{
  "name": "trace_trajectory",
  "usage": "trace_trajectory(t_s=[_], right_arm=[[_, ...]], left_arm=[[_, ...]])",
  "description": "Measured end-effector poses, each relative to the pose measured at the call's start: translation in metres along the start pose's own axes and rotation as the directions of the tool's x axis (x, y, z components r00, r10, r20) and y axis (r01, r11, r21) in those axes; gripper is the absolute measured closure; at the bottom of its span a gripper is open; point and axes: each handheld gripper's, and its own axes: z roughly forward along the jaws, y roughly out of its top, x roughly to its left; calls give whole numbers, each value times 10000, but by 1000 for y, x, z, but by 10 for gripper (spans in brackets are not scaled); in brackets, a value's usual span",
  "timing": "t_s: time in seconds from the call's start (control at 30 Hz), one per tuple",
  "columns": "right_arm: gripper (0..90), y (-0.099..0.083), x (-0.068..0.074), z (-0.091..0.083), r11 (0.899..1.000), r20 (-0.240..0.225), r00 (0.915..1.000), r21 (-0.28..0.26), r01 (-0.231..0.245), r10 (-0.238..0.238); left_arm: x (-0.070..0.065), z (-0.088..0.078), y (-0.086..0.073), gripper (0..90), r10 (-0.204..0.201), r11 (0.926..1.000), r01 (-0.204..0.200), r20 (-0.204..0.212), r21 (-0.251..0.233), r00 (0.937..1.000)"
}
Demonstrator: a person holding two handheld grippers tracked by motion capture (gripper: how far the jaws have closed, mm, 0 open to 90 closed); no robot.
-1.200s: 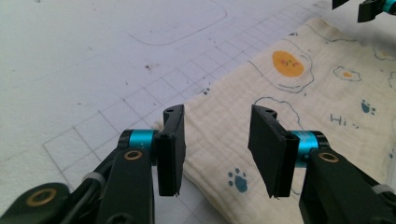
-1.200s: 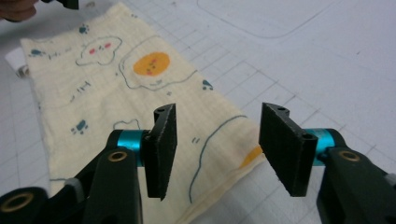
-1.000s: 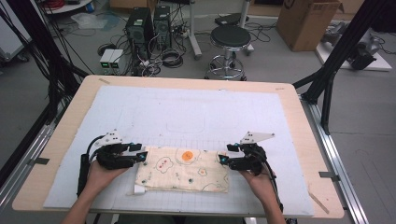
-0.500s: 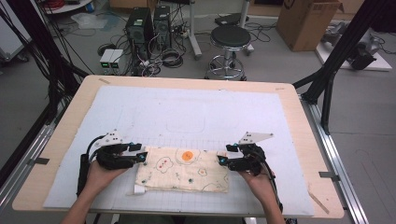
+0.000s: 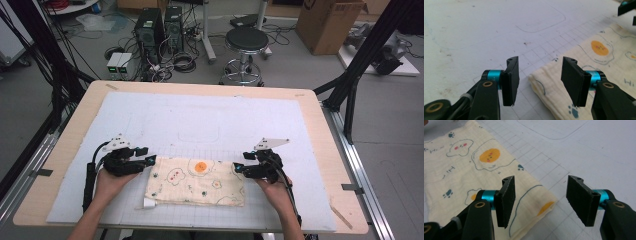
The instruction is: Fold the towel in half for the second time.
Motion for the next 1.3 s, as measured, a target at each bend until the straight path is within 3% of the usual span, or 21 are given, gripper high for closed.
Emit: trace_trajectory(t_s=[0.07,0.3,0.37,0.6,0.83,1.3], right_arm=[[408,0,-1,1,10000,75,10000,43,-29,29],[454,-1,-5,5,9991,498,9982,242,-341,329],[472,-2,-7,6,9985,405,9982,305,-455,442],[516,-4,-10,9,9970,347,9975,453,-628,612],[595,-5,-9,14,9949,228,9978,774,-643,627],[795,-7,-6,20,9930,-146,9992,1131,-352,370]], left_arm=[[3,2,0,514,-224,9997,226,-204,65,9995],[5,15,-3,541,-586,9979,585,22,291,9983],[6,18,-4,549,-692,9971,690,78,322,9976],[4,24,-3,569,-290,9963,293,-51,814,9996],[-2,32,-3,629,304,9887,-291,-63,1473,9995],[-2,30,-3,805,350,9887,-369,157,1453,9993]])
